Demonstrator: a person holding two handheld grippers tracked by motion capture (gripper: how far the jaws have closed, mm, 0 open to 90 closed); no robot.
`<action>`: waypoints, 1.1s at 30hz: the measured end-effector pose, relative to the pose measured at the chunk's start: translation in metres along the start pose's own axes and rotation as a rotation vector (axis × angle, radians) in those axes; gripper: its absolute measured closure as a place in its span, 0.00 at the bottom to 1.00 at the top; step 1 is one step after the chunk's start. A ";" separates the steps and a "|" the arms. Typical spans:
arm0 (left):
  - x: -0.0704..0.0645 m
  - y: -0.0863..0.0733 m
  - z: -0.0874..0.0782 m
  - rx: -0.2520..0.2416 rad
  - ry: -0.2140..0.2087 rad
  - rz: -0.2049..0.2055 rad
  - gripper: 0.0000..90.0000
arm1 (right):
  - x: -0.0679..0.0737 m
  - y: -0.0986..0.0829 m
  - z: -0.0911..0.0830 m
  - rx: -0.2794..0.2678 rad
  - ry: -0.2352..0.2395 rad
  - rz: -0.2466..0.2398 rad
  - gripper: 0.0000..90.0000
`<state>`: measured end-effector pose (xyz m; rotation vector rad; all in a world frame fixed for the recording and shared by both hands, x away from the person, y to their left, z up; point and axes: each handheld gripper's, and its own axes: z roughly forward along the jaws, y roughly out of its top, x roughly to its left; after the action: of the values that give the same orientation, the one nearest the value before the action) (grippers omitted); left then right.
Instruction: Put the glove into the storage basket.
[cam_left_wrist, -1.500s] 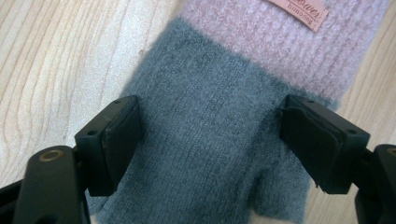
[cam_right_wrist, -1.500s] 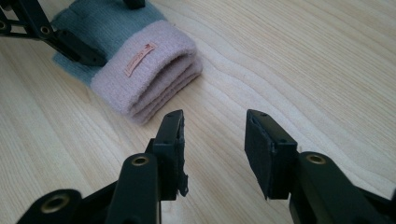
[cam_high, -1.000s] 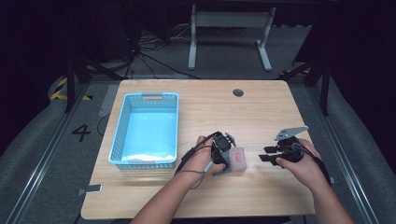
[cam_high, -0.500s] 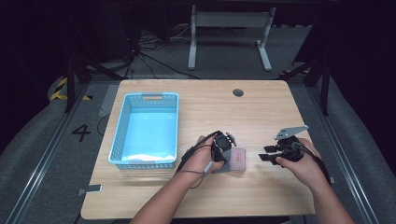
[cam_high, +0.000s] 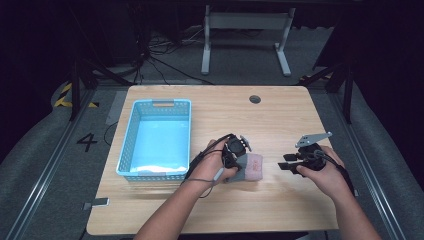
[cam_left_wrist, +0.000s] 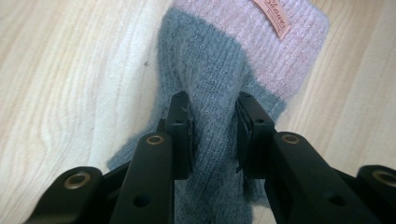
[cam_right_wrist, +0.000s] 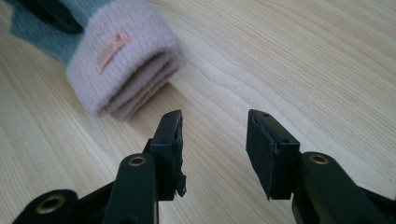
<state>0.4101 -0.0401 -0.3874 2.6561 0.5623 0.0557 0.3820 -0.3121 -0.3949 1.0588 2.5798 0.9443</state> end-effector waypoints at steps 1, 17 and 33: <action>0.000 0.000 -0.003 -0.006 0.003 0.001 0.78 | 0.000 0.001 0.001 0.000 0.000 0.000 0.64; 0.007 -0.016 -0.054 -0.080 0.032 -0.039 0.78 | -0.004 0.013 0.011 0.006 0.025 -0.013 0.63; 0.028 -0.043 -0.110 -0.152 0.103 -0.108 0.78 | -0.003 0.018 0.016 0.007 0.032 -0.020 0.63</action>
<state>0.4060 0.0505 -0.3060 2.4817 0.7051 0.1961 0.4006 -0.2962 -0.3964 1.0256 2.6168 0.9559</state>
